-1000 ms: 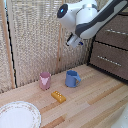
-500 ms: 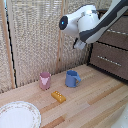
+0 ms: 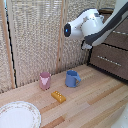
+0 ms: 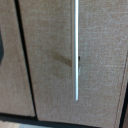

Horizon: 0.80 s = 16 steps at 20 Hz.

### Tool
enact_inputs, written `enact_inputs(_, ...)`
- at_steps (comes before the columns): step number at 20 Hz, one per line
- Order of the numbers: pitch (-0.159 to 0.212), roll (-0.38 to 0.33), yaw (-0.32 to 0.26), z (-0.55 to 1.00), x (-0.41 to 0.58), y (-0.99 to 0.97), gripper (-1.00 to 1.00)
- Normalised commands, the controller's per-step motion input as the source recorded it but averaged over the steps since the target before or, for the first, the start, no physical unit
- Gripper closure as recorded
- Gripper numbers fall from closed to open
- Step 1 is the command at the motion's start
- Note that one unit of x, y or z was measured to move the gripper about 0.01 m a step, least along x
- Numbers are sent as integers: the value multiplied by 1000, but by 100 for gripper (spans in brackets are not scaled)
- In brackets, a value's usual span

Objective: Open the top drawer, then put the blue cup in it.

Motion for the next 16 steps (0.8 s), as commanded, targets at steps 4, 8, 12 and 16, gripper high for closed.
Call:
enact_inputs(4, 0, -138, 137, 113, -178, -551, -100)
enact_inputs(8, 29, -103, 156, 69, -146, -533, -100)
enact_inputs(12, 74, -69, 160, 96, -156, -529, -100)
enact_inputs(16, 91, -3, 190, 75, -115, -554, -100)
